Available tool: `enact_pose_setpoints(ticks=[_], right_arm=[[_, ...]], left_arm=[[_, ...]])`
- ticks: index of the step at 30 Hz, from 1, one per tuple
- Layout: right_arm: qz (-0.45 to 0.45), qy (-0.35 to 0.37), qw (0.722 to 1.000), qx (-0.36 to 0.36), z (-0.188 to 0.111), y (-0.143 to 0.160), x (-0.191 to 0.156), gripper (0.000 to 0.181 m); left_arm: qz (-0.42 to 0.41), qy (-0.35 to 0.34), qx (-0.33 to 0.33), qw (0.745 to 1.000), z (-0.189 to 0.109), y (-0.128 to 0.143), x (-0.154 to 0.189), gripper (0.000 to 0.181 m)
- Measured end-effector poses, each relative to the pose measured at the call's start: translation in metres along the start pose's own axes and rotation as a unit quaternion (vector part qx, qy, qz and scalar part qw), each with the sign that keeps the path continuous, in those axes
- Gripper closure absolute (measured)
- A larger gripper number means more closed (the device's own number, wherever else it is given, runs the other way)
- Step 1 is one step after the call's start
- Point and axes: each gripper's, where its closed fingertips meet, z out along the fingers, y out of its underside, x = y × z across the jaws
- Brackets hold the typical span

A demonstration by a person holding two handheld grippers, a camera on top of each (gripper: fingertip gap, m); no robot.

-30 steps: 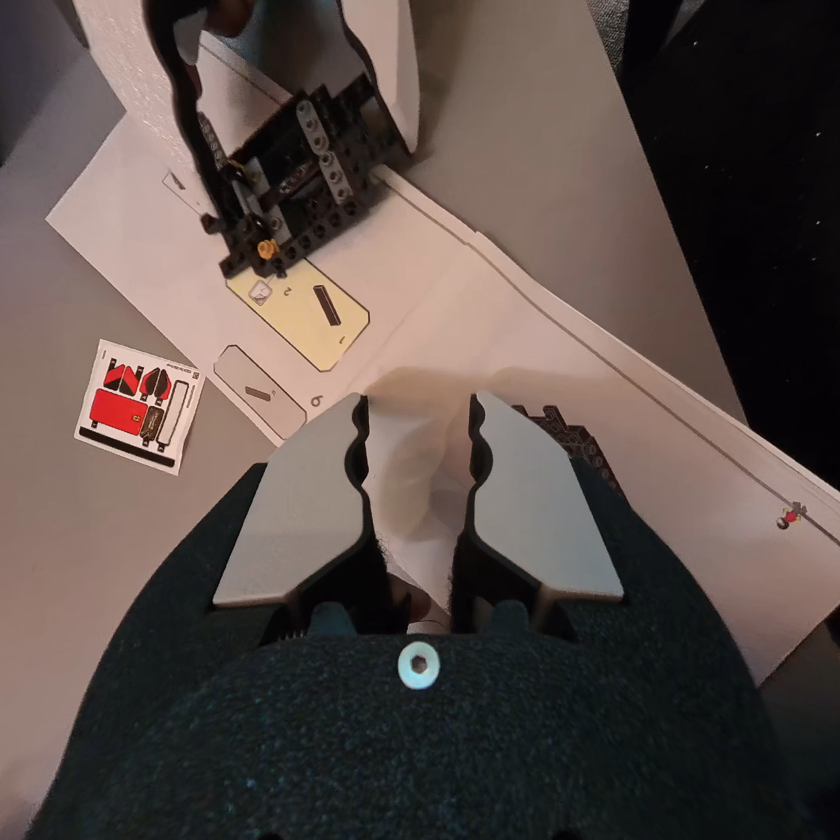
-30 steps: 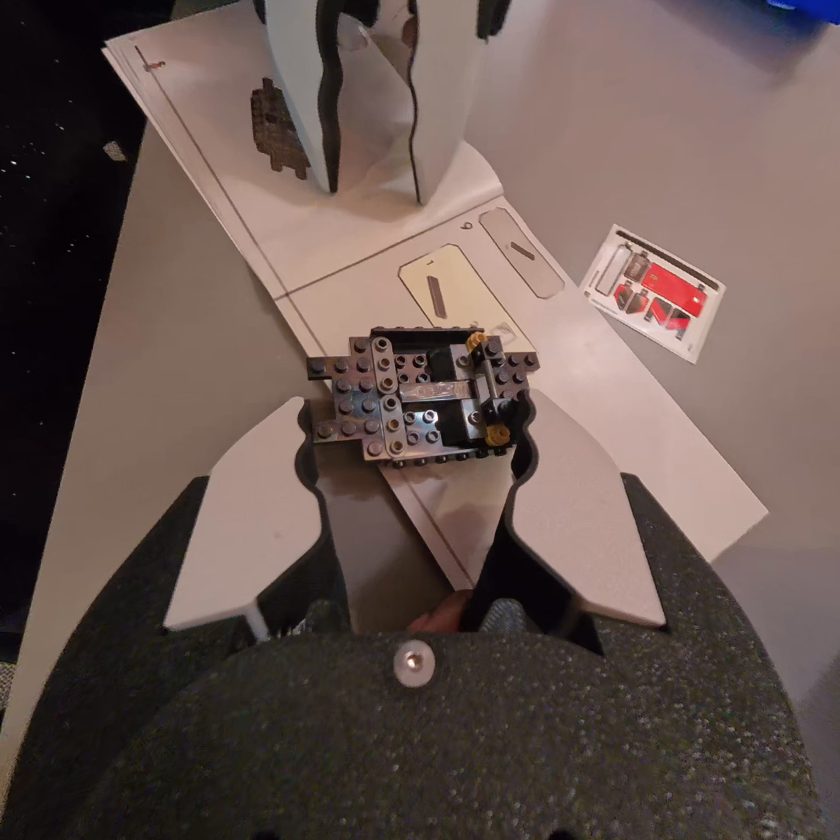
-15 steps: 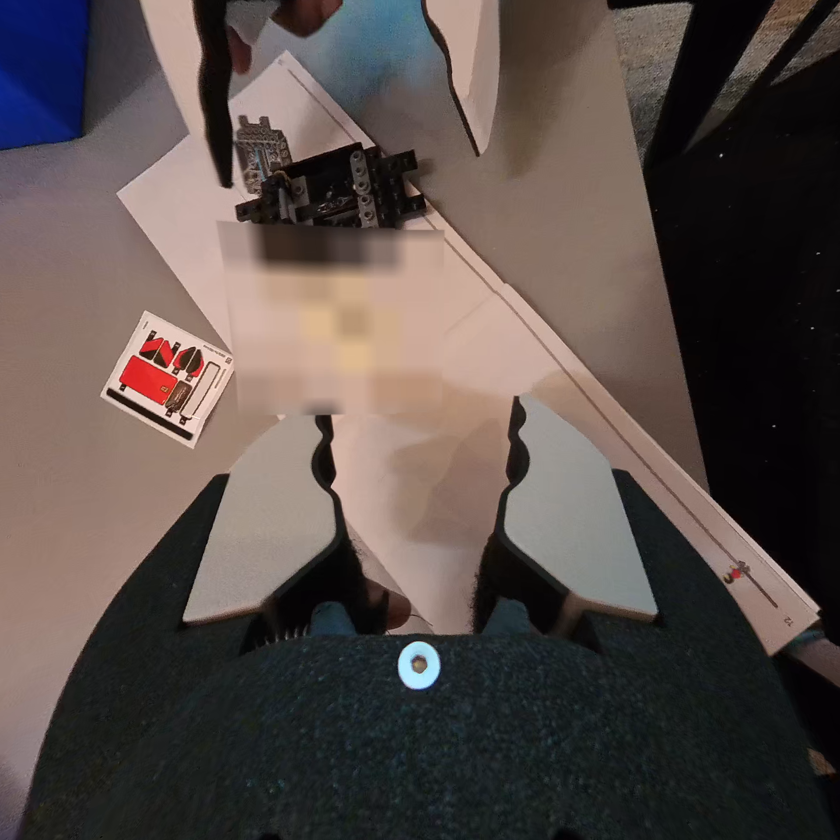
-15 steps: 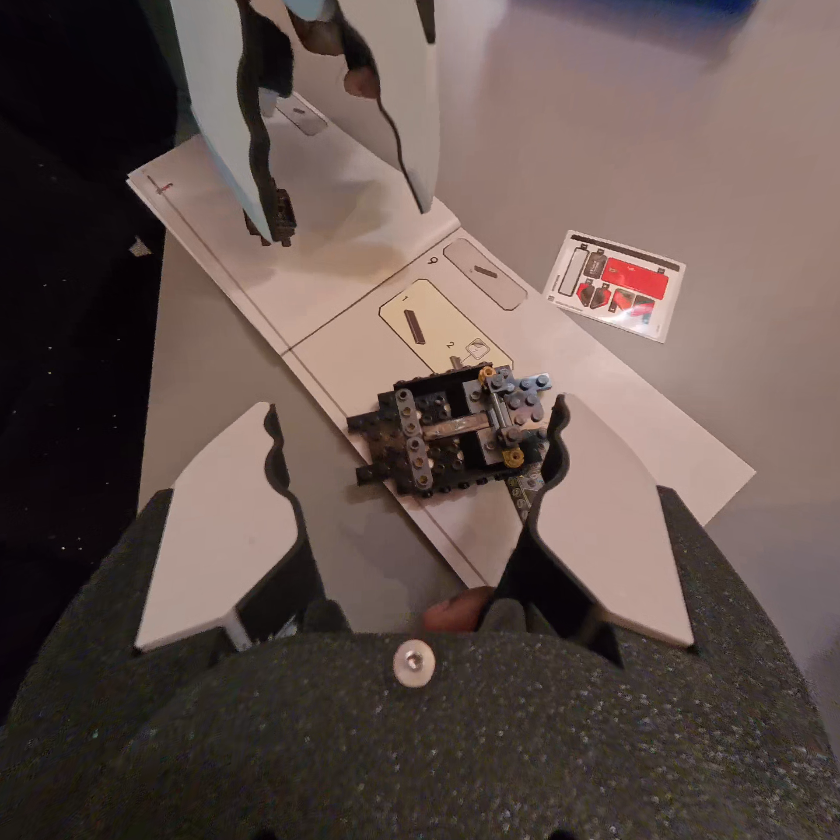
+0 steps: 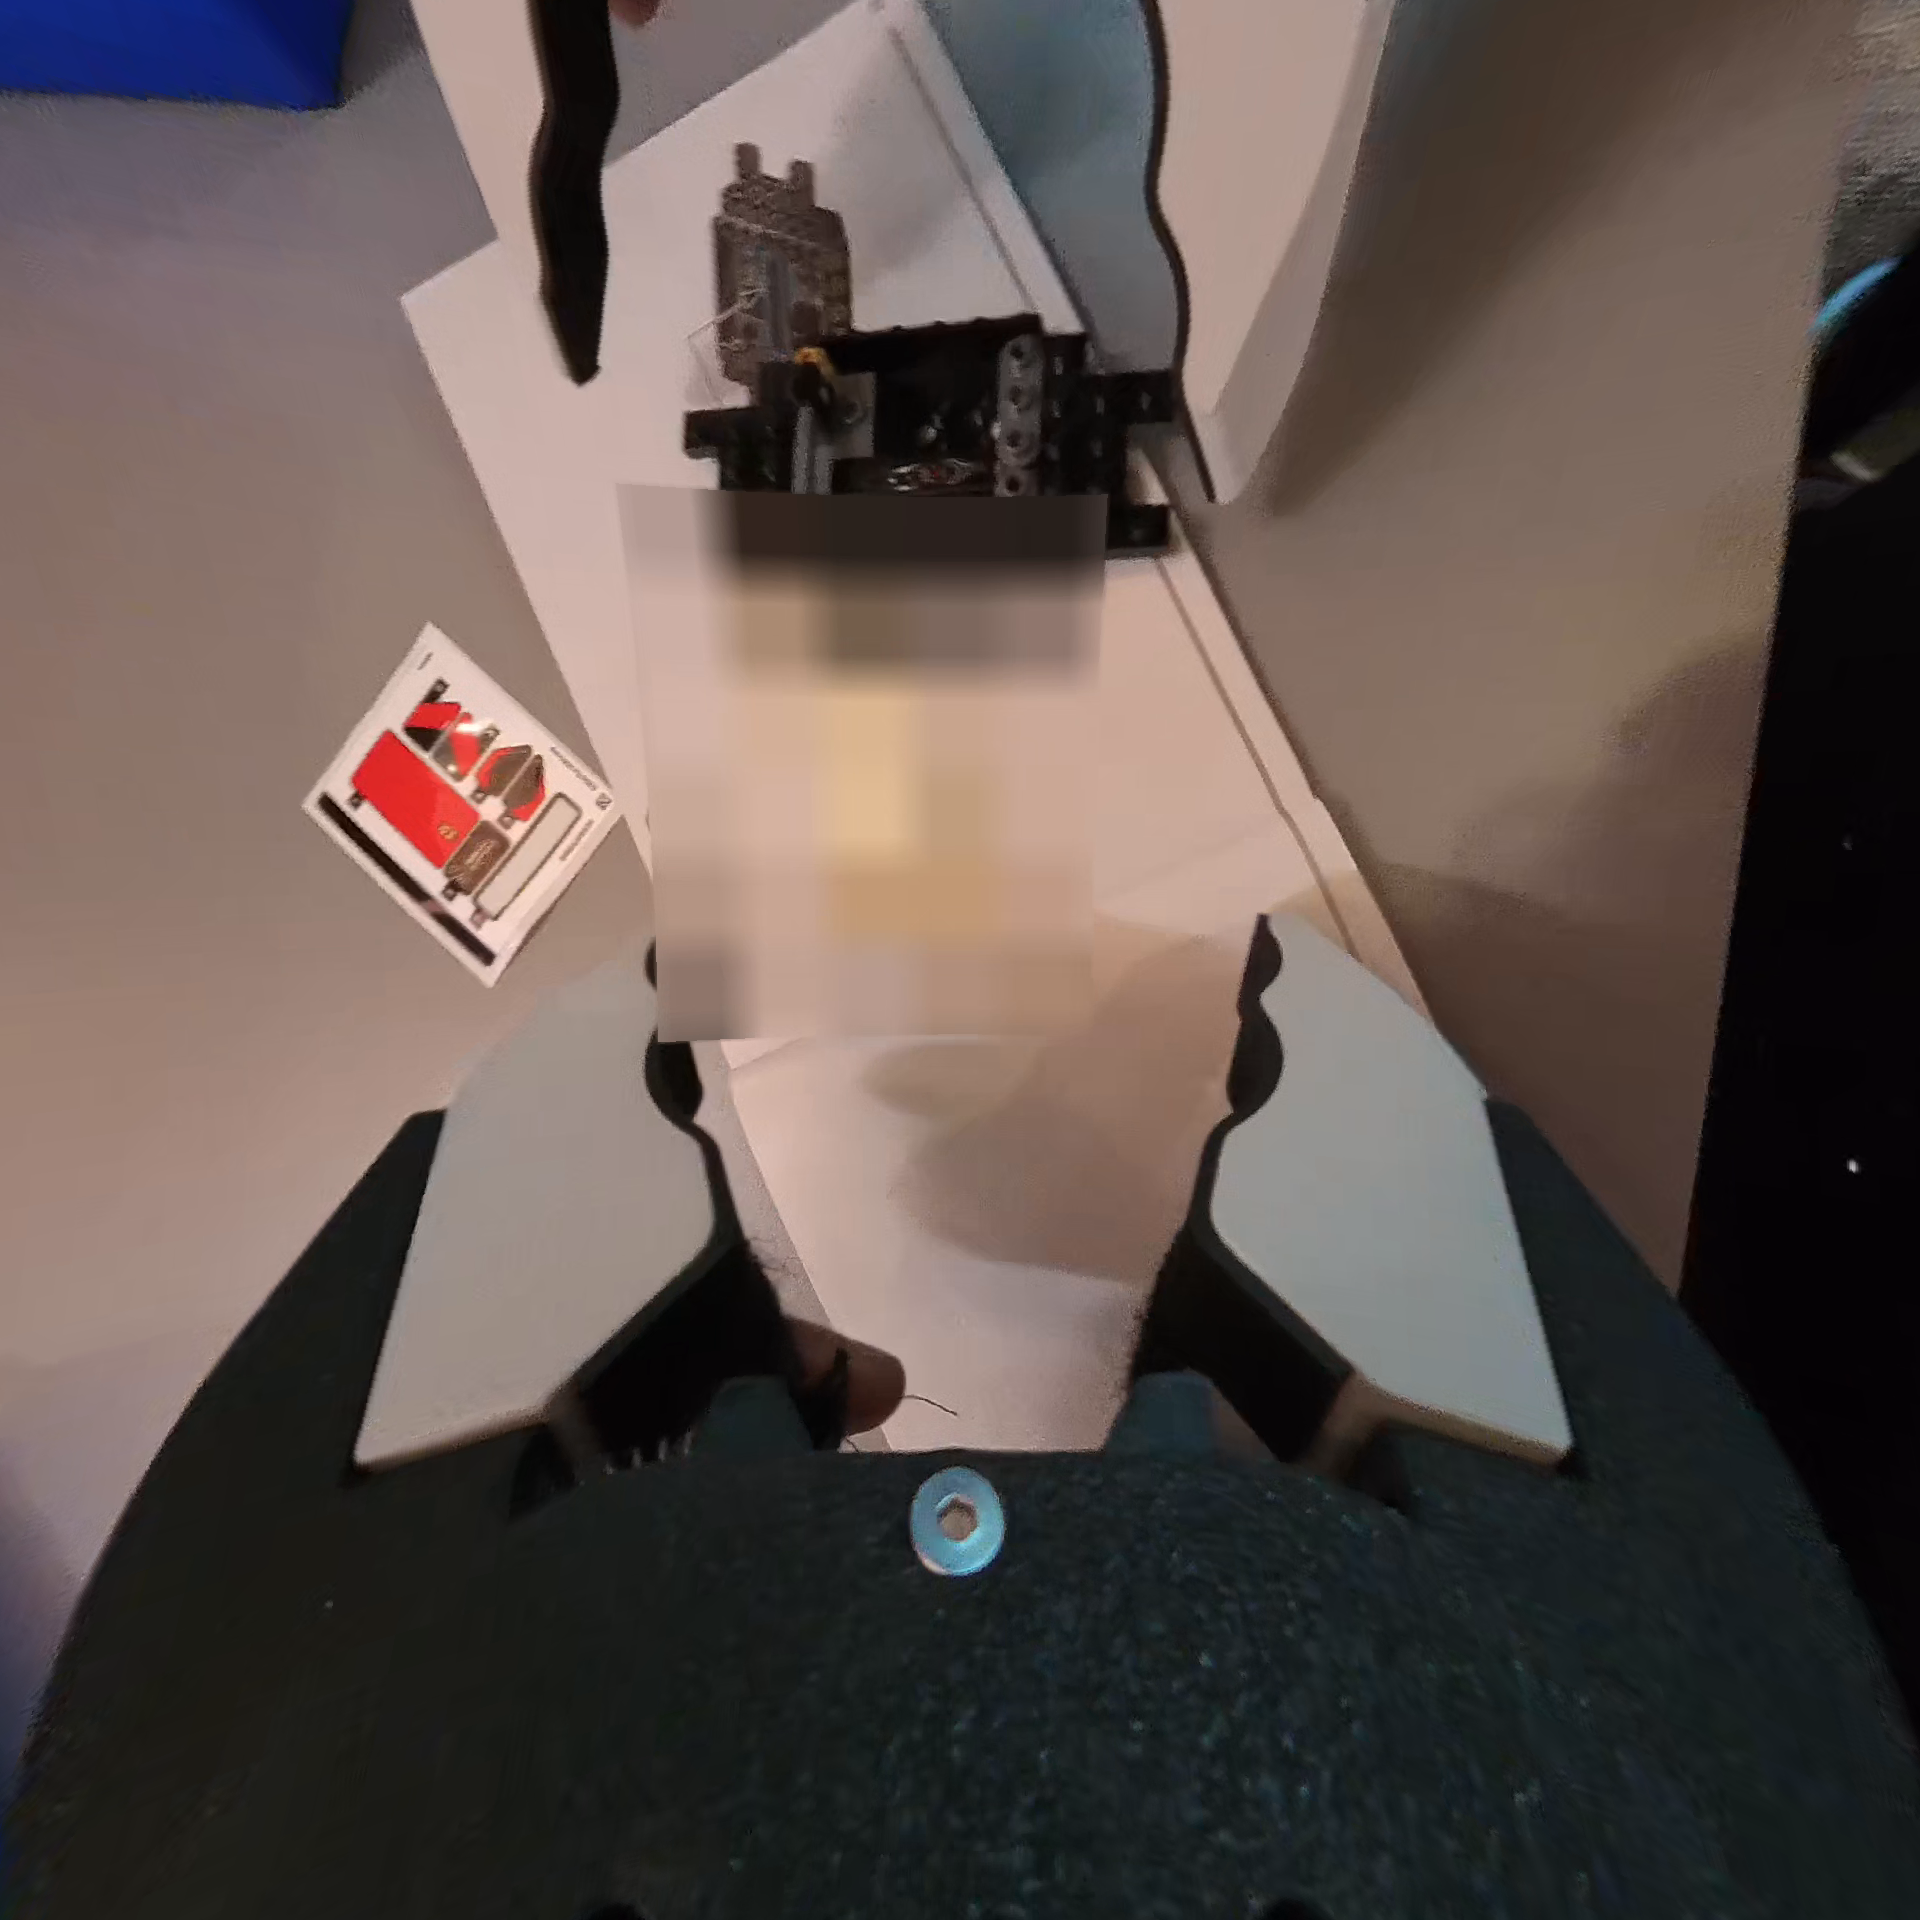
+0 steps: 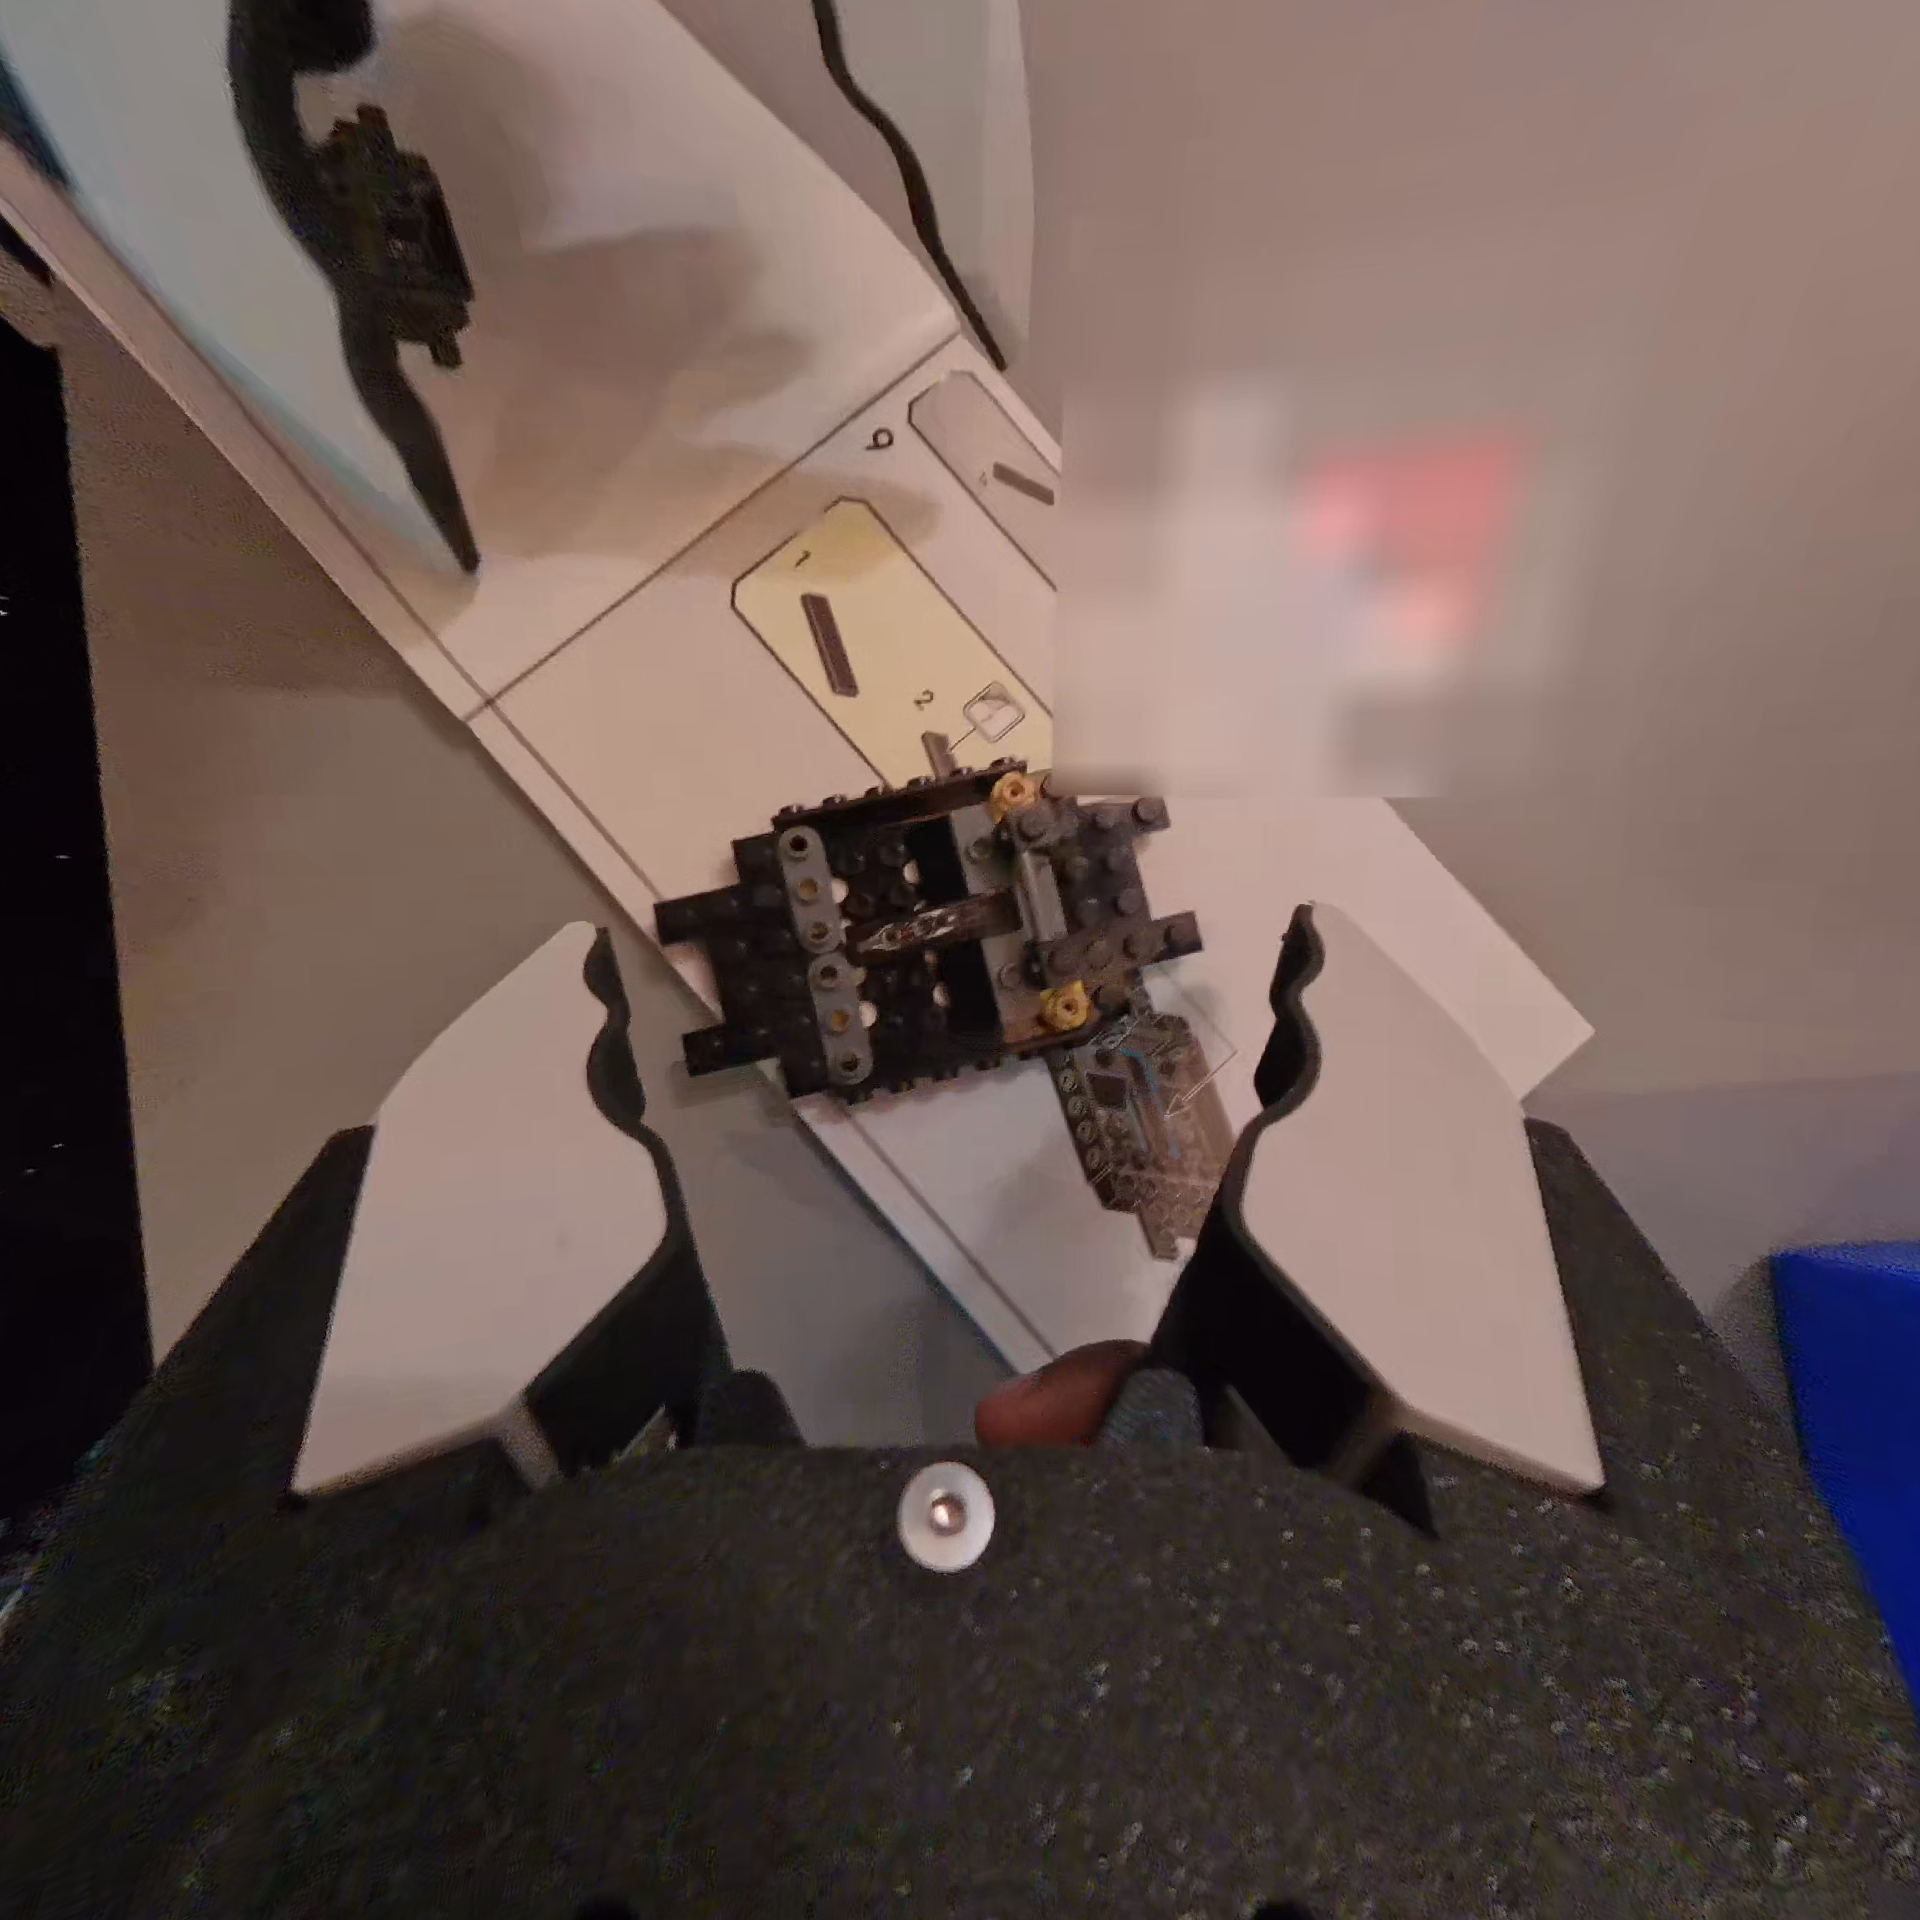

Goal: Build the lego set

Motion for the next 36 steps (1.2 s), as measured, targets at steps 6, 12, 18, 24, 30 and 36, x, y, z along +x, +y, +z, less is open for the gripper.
enact_pose_setpoints(ticks=[6,12,18,24,30,36], right_arm=[[-0.064,-0.061,0.994,-0.07,0.015,0.006,-0.005,0.049],[-0.105,-0.067,0.989,-0.076,0.015,0.008,-0.002,0.075],[-0.139,-0.085,0.982,-0.091,0.013,0.007,-0.008,0.094],[-0.145,-0.089,0.979,-0.108,0.013,0.007,-0.009,0.094],[-0.131,-0.101,0.982,-0.091,0.012,0.003,-0.008,0.094],[-0.119,-0.092,0.987,-0.061,0.004,-0.006,0.001,0.095]], left_arm=[[-0.046,-0.023,-0.021,0.998,0.011,0.007,0.007,0.055],[-0.078,0.03,-0.011,0.996,0.01,0.018,0.013,0.065],[0.017,0.091,-0.031,0.995,-0.001,0.034,0.012,0.072],[0.071,0.123,-0.028,0.989,-0.006,0.04,0.014,0.079],[0.083,0.128,-0.002,0.988,-0.018,0.032,0.016,0.08],[0.044,0.08,0.021,0.996,-0.029,0.036,0.004,0.077]])
